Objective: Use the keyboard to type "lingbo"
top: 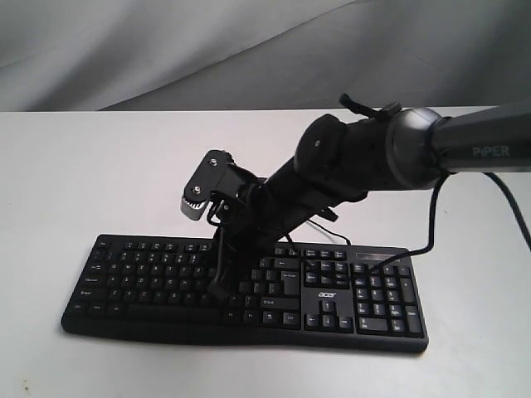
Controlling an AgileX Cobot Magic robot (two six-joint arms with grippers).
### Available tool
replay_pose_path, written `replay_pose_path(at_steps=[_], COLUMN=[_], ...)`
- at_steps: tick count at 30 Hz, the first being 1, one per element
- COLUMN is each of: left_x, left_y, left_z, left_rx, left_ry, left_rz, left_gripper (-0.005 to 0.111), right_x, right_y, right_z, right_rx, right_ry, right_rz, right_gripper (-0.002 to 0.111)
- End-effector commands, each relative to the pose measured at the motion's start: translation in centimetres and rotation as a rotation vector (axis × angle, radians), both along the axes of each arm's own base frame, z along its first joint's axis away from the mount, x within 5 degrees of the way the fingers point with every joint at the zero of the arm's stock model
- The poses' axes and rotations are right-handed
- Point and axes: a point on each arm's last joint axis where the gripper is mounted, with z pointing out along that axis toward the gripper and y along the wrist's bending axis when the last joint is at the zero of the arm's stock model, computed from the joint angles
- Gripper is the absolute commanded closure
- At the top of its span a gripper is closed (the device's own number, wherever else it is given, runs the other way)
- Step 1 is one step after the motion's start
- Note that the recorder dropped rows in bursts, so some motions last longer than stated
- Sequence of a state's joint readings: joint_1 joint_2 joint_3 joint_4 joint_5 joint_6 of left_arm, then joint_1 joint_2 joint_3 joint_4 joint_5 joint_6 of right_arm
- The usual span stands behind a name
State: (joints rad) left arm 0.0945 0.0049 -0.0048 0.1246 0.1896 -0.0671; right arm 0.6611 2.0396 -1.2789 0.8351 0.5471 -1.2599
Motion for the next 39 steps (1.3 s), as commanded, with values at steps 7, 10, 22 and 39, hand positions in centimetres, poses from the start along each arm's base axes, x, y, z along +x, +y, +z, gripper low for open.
replay_pose_path(at_steps=[7, 10, 22, 39], left_x=[0.0, 0.0, 0.0, 0.0], left_y=[0.0, 0.0, 0.0, 0.0], left_z=[-0.1, -0.1, -0.1, -0.1], left_rx=[-0.001, -0.001, -0.001, -0.001], left_ry=[-0.006, -0.006, -0.006, -0.006], left_rz=[-0.006, -0.006, -0.006, -0.006], left_gripper=[0.106, 0.106, 0.106, 0.106], right_x=[0.8, 0.8, 0.9, -2.7], right_y=[-1.1, -1.1, -1.3, -6.1], right_z=[-1.9, -2.0, -3.3, 19.2], right_rx=[0.013, 0.012, -0.005, 0.268], right_ry=[0.036, 0.042, 0.081, -0.444], right_rz=[-0.078, -0.075, -0.072, -0.183], right_gripper=[0.108, 0.108, 0.108, 0.108])
